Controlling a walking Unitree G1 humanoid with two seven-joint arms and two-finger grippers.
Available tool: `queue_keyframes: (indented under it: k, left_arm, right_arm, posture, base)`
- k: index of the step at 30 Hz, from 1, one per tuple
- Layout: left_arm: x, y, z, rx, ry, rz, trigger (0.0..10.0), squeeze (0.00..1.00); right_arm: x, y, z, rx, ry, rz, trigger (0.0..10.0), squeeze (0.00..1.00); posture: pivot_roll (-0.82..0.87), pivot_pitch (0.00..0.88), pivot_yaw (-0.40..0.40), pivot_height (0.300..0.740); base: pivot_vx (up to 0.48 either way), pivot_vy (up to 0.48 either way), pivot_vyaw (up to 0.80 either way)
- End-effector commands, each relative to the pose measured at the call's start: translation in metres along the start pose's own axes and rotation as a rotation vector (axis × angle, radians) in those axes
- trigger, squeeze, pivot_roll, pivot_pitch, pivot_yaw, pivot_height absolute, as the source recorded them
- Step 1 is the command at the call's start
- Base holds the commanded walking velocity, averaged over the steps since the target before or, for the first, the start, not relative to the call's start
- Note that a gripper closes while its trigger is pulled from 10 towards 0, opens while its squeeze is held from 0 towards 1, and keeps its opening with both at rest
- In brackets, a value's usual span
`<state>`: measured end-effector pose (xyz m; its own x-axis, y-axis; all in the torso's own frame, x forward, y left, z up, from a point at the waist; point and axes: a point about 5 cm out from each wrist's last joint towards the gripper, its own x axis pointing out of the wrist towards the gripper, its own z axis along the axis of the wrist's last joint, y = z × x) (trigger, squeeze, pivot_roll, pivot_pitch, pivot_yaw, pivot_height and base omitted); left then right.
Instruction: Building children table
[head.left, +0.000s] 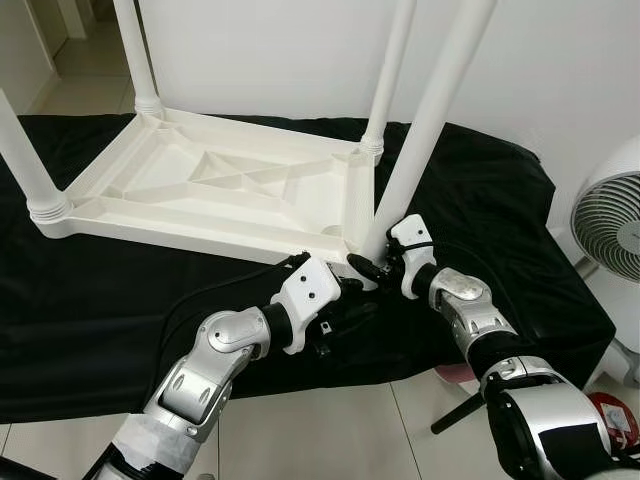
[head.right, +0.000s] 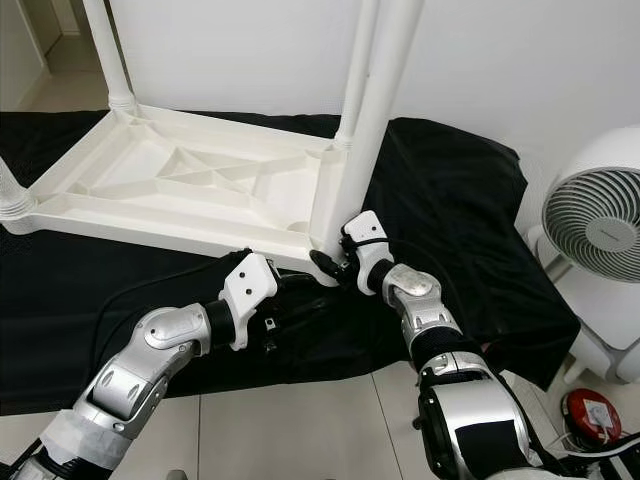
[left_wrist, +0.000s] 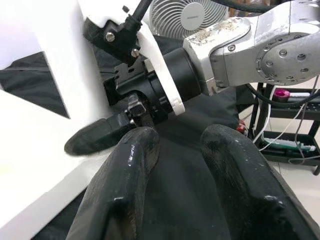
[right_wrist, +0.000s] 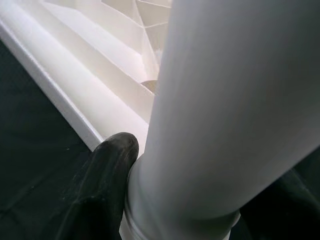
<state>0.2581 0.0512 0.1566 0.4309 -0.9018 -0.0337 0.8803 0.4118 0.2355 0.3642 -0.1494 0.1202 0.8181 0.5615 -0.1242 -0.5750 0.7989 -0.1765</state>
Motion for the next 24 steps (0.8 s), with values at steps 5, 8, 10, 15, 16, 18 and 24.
queue_keyframes:
  k: [5, 8, 10, 15, 16, 18, 24]
  left_arm:
    - [0.000, -0.002, -0.001, -0.012, -0.001, -0.003, 10.0, 0.00]
    - [0.000, -0.002, 0.000, -0.012, -0.001, -0.004, 10.0, 0.00]
    - [0.000, -0.002, 0.000, -0.014, -0.002, -0.003, 10.0, 0.00]
    - [0.001, -0.004, 0.001, -0.021, -0.007, -0.003, 10.0, 0.00]
    - [0.001, -0.005, 0.001, -0.023, -0.009, -0.003, 10.0, 0.00]
    - [0.001, -0.005, 0.001, -0.025, -0.013, -0.001, 10.0, 0.00]
    - [0.002, -0.005, 0.002, -0.026, -0.019, 0.002, 10.0, 0.00]
  right_arm:
    - [-0.007, -0.002, -0.016, 0.080, 0.029, -0.157, 0.0, 0.00]
    - [-0.005, 0.001, -0.014, 0.096, 0.015, -0.208, 0.0, 0.00]
    - [-0.002, 0.004, -0.010, 0.122, 0.000, -0.267, 0.0, 0.00]
    - [0.005, 0.019, -0.001, 0.162, -0.037, -0.404, 0.0, 0.00]
    - [0.006, 0.029, 0.004, 0.169, -0.054, -0.503, 0.0, 0.00]
    - [0.007, 0.038, 0.006, 0.187, -0.069, -0.569, 0.0, 0.00]
    - [0.007, 0.045, 0.012, 0.219, -0.138, -0.630, 0.0, 0.00]
  posture:
    - [-0.03, 0.000, -0.070, 0.740]
    - [-0.03, 0.000, -0.071, 0.740]
    - [-0.03, 0.000, -0.069, 0.740]
    - [-0.03, 0.000, -0.071, 0.740]
    - [-0.03, 0.000, -0.072, 0.740]
    - [-0.03, 0.000, -0.073, 0.740]
    - [-0.03, 0.000, -0.072, 0.740]
  base:
    - [0.000, 0.000, 0.00]
    - [0.000, 0.000, 0.00]
    - [0.000, 0.000, 0.00]
    - [0.000, 0.000, 0.00]
    - [0.000, 0.000, 0.00]
    - [0.000, 0.000, 0.00]
    - [0.000, 0.000, 0.00]
